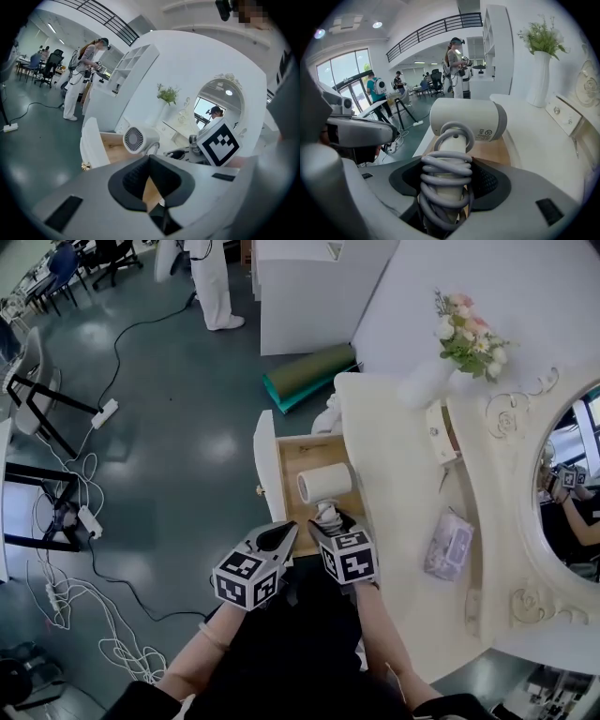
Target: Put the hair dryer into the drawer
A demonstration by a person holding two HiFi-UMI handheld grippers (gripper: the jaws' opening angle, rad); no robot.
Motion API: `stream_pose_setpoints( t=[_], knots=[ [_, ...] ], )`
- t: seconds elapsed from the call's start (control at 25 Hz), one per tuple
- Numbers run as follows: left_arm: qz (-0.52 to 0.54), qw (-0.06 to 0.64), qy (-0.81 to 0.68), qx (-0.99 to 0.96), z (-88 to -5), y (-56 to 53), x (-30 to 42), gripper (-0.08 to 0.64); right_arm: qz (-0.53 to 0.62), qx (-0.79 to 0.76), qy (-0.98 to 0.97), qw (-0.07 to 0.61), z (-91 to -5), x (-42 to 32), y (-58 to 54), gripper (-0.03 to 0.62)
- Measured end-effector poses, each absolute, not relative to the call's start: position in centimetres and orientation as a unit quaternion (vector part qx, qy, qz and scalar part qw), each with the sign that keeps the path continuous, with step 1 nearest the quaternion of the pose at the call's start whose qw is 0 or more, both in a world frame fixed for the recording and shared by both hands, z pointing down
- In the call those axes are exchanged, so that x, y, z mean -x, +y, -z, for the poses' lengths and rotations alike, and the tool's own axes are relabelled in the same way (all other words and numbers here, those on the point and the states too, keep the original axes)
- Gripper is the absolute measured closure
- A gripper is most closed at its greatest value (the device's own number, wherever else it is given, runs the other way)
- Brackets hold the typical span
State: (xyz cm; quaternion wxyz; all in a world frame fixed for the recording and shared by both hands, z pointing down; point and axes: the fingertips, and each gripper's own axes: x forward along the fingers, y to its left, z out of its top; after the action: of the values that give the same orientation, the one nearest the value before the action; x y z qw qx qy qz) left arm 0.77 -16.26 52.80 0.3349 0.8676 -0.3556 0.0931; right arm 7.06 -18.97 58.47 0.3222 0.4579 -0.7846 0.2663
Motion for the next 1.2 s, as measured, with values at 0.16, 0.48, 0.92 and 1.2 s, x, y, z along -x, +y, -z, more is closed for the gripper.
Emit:
stream_pose_setpoints(
  t=[0.16, 0.48, 0.92, 1.2],
  knots=[
    [-0.097, 0.340, -0.365, -0.861, -53.3, -16.4, -0.2, 0.560, -0.274, -0.449, -0.788, 0.321, -59.3, -6.3, -19.5, 0.316],
    [-0.084, 0.352, -0.374, -0.854, -53.4, -17.4, 0.5, 0.560, -0.304, -0.447, -0.780, 0.316, -61.4, -5.6, -21.0, 0.316],
    [-0.085, 0.356, -0.373, -0.853, -53.6, -18.5, 0.5, 0.560, -0.367, -0.479, -0.738, 0.302, -64.2, -5.8, -23.2, 0.316],
    [-0.087, 0.361, -0.368, -0.853, -53.9, -18.5, 0.3, 0.560, -0.395, -0.492, -0.717, 0.297, -65.5, -6.4, -24.0, 0.314]
  ],
)
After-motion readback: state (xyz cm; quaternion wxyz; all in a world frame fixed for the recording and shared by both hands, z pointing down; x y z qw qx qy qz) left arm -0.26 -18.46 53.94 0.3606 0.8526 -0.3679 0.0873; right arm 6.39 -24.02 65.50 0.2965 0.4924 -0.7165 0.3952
